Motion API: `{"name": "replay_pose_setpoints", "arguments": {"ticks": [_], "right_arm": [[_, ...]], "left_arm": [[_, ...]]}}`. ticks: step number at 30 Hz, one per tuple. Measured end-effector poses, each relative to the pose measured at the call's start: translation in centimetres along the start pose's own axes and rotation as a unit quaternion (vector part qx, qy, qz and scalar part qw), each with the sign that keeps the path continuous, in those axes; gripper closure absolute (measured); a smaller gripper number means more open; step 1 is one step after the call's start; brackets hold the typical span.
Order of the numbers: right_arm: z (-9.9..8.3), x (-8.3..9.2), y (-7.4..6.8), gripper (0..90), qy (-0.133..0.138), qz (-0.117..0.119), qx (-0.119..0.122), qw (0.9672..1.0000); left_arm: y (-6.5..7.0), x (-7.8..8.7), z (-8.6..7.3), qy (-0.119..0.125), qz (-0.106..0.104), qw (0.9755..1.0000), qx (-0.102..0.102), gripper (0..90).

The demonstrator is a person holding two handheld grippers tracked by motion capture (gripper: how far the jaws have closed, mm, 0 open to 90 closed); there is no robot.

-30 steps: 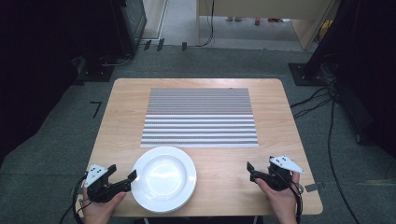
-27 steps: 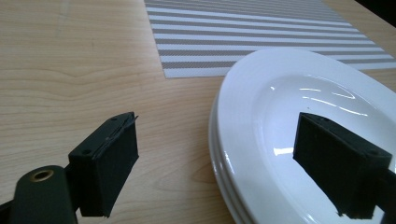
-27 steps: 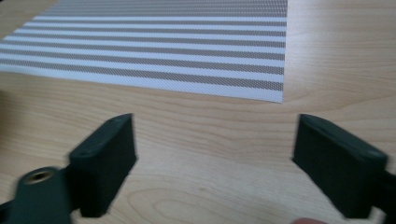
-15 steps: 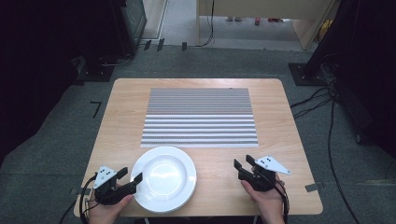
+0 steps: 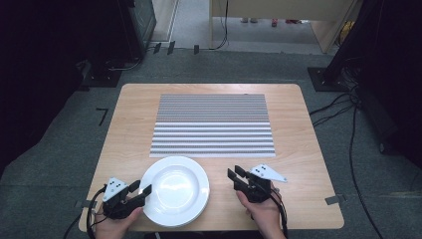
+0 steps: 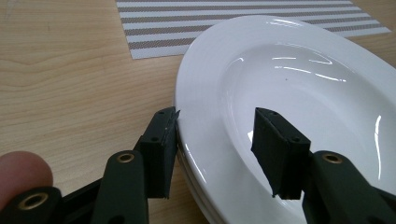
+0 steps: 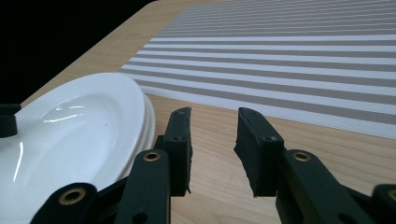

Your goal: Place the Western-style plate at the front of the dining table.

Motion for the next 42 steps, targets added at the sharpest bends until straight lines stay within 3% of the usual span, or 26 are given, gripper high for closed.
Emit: {"name": "replay_pose_setpoints", "arguments": {"ticks": [8,15,23,26,30,33,42], "right_arm": [[0.4,-2.4,-2.5,62.8,-0.025,0.030,0.006,0.9992],[1.1,-3.6,-4.0,62.3,-0.034,0.074,-0.007,0.9967],[-0.4,-4.3,-4.5,67.5,-0.059,0.106,-0.025,0.9923],[-0.7,-4.4,-4.5,68.9,-0.065,0.103,-0.021,0.9923],[-1.3,-4.5,-4.7,72.2,-0.084,0.118,-0.032,0.9890],[-1.3,-4.4,-4.8,73.0,-0.083,0.120,-0.034,0.9887],[-1.3,-4.5,-4.4,75.8,-0.085,0.145,-0.078,0.9828]], "left_arm": [[-0.1,-0.2,-0.1,-0.004,0.006,1.0000,-0.001,53.7],[-0.2,-0.2,-0.3,-0.003,0.009,0.9999,-0.004,56.9],[-0.3,-0.2,-0.3,-0.001,0.005,1.0000,-0.007,57.5],[-0.3,-0.1,-0.3,-0.001,0.005,0.9999,-0.009,57.4],[-0.5,0.1,-0.3,-0.003,-0.010,0.9999,0.007,58.8],[-0.6,0.2,-0.2,-0.001,-0.016,0.9998,0.013,60.8],[-0.7,0.1,-0.3,0.000,-0.022,0.9996,0.017,61.7]]}}
Point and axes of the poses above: each handheld gripper's, and its own axes: x roughly backward along the jaws, z roughly out of its top, y roughly to its right, the point moved 7 cm from there along -x, roughly forward along the jaws, and after that the axes turned 15 degrees about -y, right-handed, at the moved point
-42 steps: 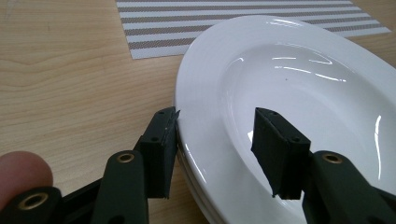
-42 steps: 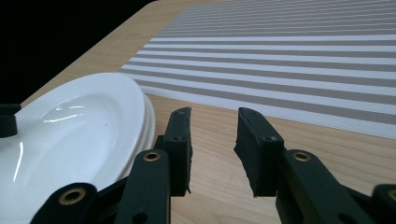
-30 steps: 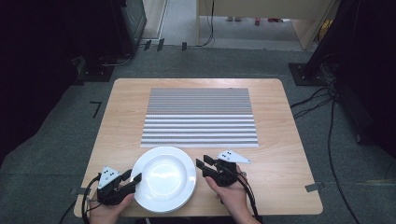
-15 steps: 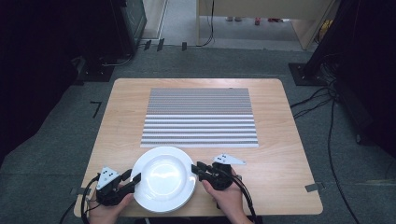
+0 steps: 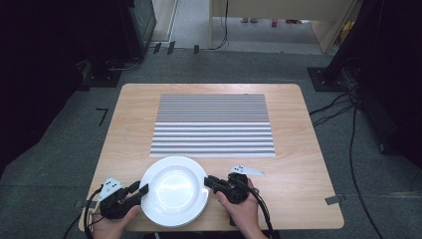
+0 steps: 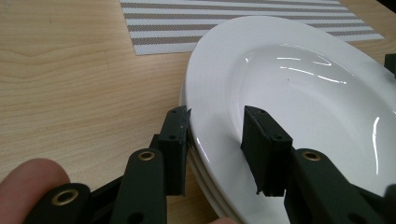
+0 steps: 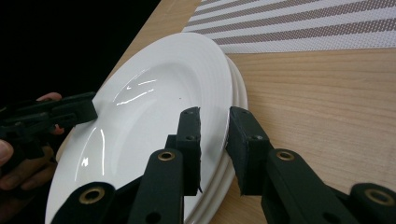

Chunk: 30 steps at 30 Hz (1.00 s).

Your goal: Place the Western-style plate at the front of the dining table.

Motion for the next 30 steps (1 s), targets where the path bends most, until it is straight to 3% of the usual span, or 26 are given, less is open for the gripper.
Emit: {"name": "replay_pose_setpoints", "arguments": {"ticks": [5,10,17,21,25,27,30], "right_arm": [[0.03,0.07,0.23,77.3,-0.003,0.023,-0.031,0.9993],[-0.02,0.10,0.20,78.9,-0.001,0.015,-0.033,0.9993],[0.05,0.14,0.36,78.9,-0.007,0.033,-0.052,0.9981],[0.25,0.39,-0.02,78.8,-0.002,0.061,-0.063,0.9962],[0.14,0.17,-0.30,78.5,-0.007,0.066,-0.060,0.9960],[-0.16,-0.28,-0.45,77.1,-0.008,0.048,-0.049,0.9976],[-0.07,-0.24,-0.50,77.6,-0.001,0.044,-0.038,0.9983]], "left_arm": [[-0.09,-0.15,-0.07,-0.003,-0.011,0.9999,0.010,59.5],[-0.14,-0.15,-0.06,-0.002,-0.014,0.9998,0.013,60.0],[-0.20,-0.16,-0.05,0.001,-0.017,0.9997,0.017,60.5],[-0.21,-0.17,-0.05,0.001,-0.017,0.9997,0.018,60.9],[-0.20,-0.17,-0.04,0.001,-0.017,0.9997,0.019,60.9],[-0.19,-0.16,-0.05,0.001,-0.017,0.9997,0.018,60.6],[-0.15,-0.17,-0.05,0.001,-0.019,0.9997,0.018,59.5]]}}
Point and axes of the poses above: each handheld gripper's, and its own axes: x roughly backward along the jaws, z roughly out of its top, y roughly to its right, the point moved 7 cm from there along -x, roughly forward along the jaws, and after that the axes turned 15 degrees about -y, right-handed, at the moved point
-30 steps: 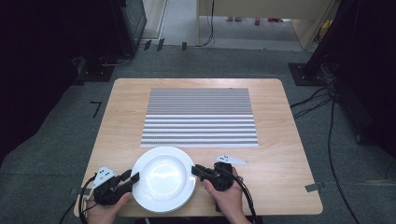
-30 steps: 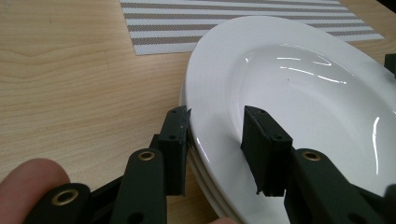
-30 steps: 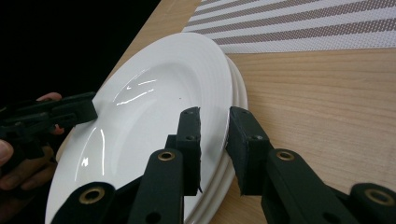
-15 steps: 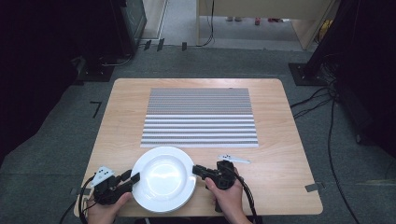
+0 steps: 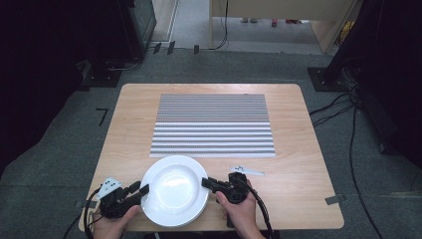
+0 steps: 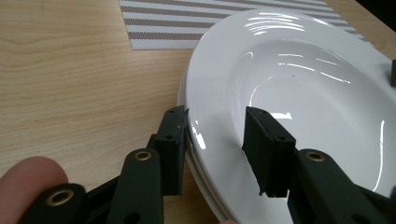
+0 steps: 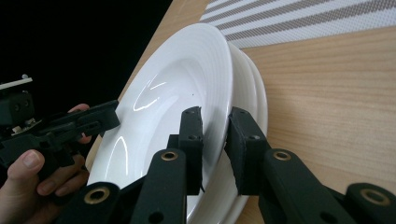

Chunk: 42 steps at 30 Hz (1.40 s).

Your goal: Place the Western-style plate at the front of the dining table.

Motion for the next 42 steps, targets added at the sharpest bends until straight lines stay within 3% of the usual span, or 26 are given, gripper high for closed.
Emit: {"name": "replay_pose_setpoints", "arguments": {"ticks": [10,17,19,23,29,31,39,42], "right_arm": [[0.2,0.3,-1.1,77.6,0.028,0.008,0.053,0.9982],[0.3,0.5,-1.9,78.1,0.050,0.020,0.090,0.9945],[0.4,0.5,-2.2,77.9,0.055,0.018,0.097,0.9936],[0.4,0.3,-2.1,77.8,0.051,0.002,0.093,0.9943],[0.3,0.1,-2.0,78.2,0.057,0.002,0.086,0.9947],[0.2,0.1,-2.1,78.4,0.057,0.000,0.083,0.9949],[0.8,0.9,-2.3,80.6,0.086,-0.003,0.063,0.9943],[1.0,1.3,-2.3,81.1,0.095,-0.002,0.058,0.9938]], "left_arm": [[0.1,0.0,0.1,-0.001,-0.012,0.9999,0.003,53.1],[0.0,-0.5,-0.2,-0.017,-0.005,0.9998,0.002,50.8],[0.1,-0.4,-0.1,-0.011,0.001,0.9999,0.002,51.9],[0.0,0.1,0.0,0.001,0.000,1.0000,0.005,58.5],[0.0,0.6,0.1,0.010,-0.008,0.9997,0.020,60.9],[0.1,1.1,0.3,0.023,-0.020,0.9991,0.029,63.6],[0.9,1.3,0.7,0.036,-0.031,0.9986,0.025,65.1],[1.4,1.5,1.1,0.045,-0.025,0.9986,0.017,65.5]]}}
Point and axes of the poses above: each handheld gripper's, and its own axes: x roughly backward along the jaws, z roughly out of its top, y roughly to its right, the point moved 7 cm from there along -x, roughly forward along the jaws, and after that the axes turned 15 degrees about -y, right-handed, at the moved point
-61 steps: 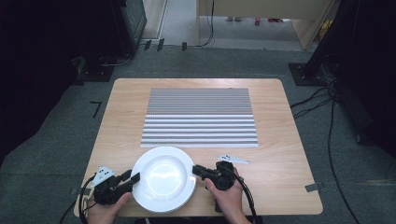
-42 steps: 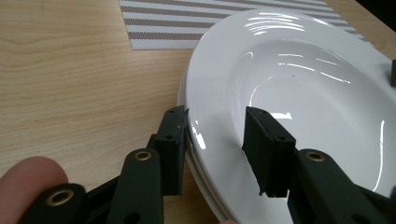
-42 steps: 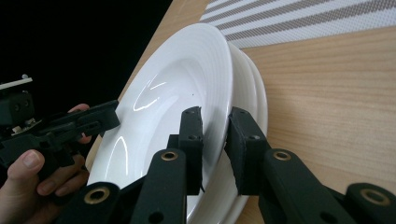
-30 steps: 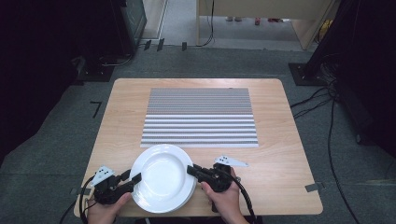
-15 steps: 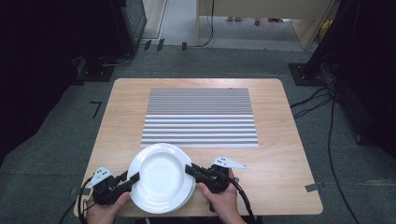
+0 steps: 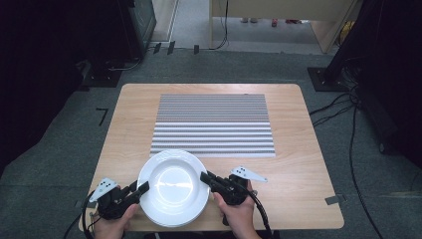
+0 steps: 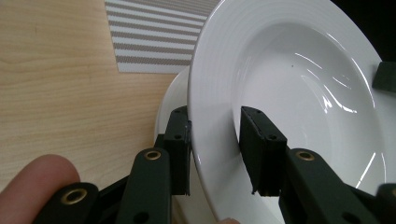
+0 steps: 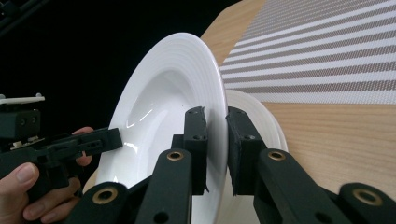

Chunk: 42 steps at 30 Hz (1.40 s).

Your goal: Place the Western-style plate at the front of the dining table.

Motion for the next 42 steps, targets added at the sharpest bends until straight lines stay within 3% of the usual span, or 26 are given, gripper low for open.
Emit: {"name": "replay_pose_setpoints", "arguments": {"ticks": [10,20,30,42], "right_arm": [[1.2,1.1,0.1,81.4,0.018,0.000,0.012,0.9998],[3.6,3.0,0.4,82.3,0.044,0.004,0.007,0.9990],[6.5,4.5,1.4,82.6,0.065,0.003,0.005,0.9979],[9.3,4.8,2.8,82.9,0.084,0.000,0.004,0.9965]], "left_arm": [[0.8,0.2,2.0,0.021,-0.022,0.9995,0.010,69.0],[2.1,-0.5,4.0,0.022,-0.051,0.9985,0.001,68.7],[3.2,-1.6,7.7,0.032,-0.068,0.9972,-0.005,69.7],[3.2,-3.3,11.9,0.035,-0.075,0.9965,-0.011,70.4]]}}
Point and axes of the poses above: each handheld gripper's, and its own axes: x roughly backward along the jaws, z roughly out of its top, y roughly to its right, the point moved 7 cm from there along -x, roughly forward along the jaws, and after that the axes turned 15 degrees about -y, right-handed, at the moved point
